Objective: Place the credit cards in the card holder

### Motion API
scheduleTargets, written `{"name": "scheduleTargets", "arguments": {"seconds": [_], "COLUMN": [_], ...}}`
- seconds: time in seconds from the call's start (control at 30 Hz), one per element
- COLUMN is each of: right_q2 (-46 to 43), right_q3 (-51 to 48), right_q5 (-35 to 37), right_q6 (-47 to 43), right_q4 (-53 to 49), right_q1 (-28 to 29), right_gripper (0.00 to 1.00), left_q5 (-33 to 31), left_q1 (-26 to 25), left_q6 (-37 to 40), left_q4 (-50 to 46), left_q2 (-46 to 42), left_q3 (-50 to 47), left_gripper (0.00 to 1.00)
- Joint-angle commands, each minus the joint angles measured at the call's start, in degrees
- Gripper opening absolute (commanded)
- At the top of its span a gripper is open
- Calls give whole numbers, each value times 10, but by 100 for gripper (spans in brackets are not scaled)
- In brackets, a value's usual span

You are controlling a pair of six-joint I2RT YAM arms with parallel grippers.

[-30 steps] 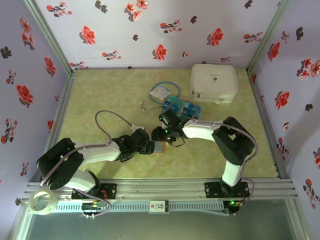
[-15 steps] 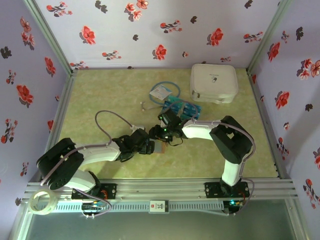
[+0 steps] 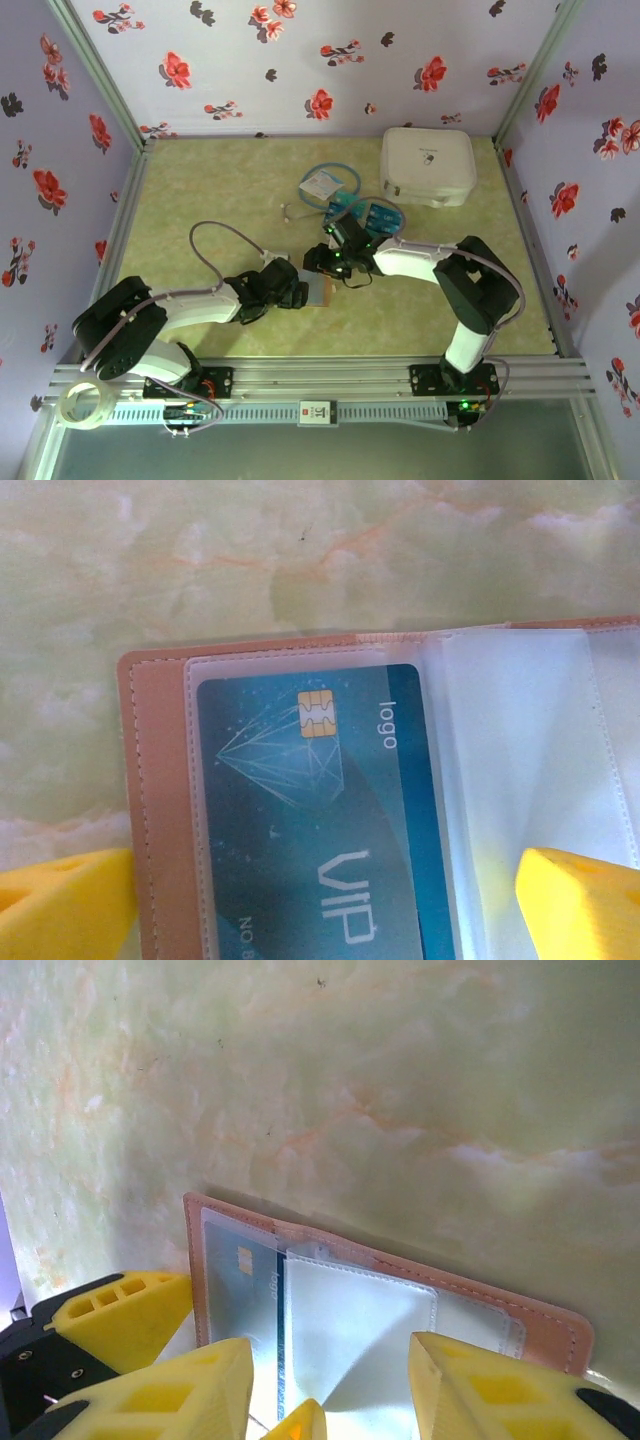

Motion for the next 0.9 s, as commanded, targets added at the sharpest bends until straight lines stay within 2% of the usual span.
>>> {"name": "scheduleTargets", "arguments": {"seconds": [0.0, 0.87], "right_q2": [-8, 53], "right_q3": [-7, 4], "right_q5": [27, -10], "right_q6": [-7, 16], "right_q4": [-32, 14], "right_q1": [-2, 12], "right_gripper": [45, 41], "left_q5": [-16, -19], "left_q1": [5, 5], "left_q6": [-11, -15], "left_q4": [-40, -15], "left_q2": [30, 39], "left_q3": [-24, -41], "left_gripper": [96, 95]}}
